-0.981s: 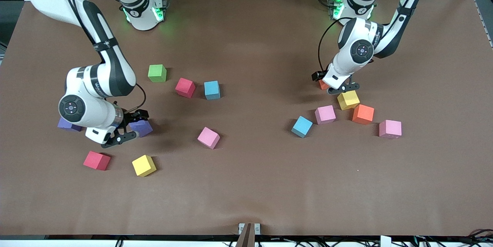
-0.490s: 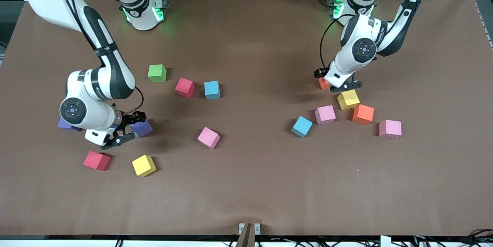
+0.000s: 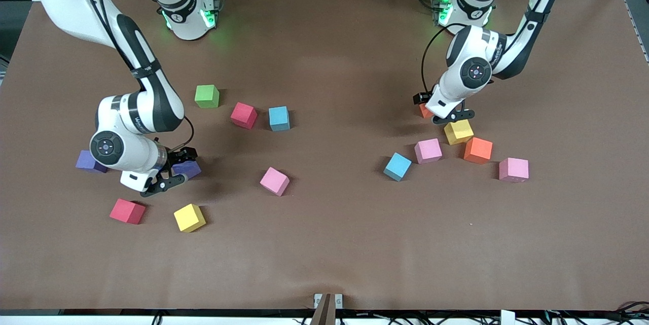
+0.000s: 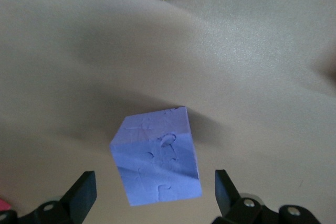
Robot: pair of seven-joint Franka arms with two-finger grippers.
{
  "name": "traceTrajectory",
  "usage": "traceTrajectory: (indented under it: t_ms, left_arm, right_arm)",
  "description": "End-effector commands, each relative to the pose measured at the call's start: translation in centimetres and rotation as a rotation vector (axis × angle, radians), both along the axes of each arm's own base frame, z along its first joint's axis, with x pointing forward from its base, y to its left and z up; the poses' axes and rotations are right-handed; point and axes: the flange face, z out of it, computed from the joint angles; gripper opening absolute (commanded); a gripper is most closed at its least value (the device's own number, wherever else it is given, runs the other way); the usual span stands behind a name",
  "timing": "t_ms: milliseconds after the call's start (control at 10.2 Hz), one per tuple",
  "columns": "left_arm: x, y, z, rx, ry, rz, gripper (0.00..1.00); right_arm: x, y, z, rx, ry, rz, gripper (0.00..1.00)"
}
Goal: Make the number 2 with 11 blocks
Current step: 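Grasp and lift the blue block and orange block with both grippers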
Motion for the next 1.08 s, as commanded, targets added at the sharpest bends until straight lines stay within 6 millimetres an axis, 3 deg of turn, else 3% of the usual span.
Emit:
traceTrajectory:
  t_ms: [0,196,392,490,588,686,883,981]
  left_arm:
    - [0.5,0.6,-1.4,0.008,-0.018,0.012,1.0]
    - [0.7,1.1,-2.3,0.006,-0.021,0.024,1.0]
    - [0.8,1.0,-2.1,0.006,-0.026,0.027,0.27]
    - [0.9,0.9,-2.0,0.009,-0.029,0.042,0.1]
    - [0.9,0.8,-1.6,0.012,-0.034,0.052,0.0]
    - [1.2,0.5,-0.5,0.01,-0.054,0.055,0.0]
    - [1.8,-2.5,1.8,0.003,-0.073,0.004,0.0]
    - [1.6,-5.0,2.7,-0.002,-0.075,-0.032,0.0]
  right_arm:
    - [-0.1,0.0,-0.6,-0.012,-0.002,0.027,1.0]
    - [-0.1,0.1,-1.0,-0.011,-0.003,0.028,1.0]
    - [-0.1,0.4,-1.3,-0.012,-0.003,0.035,1.0]
    - [-0.1,0.3,-1.6,-0.021,-0.006,0.046,1.0]
    - [-0.1,0.4,-1.8,-0.023,-0.008,0.051,1.0]
    - [-0.2,0.4,-2.2,-0.023,-0.006,0.051,1.0]
    - [-0.1,0.5,-3.2,-0.021,-0.012,0.053,1.0]
    - [-0.1,0.4,-3.3,-0.02,-0.012,0.051,1.0]
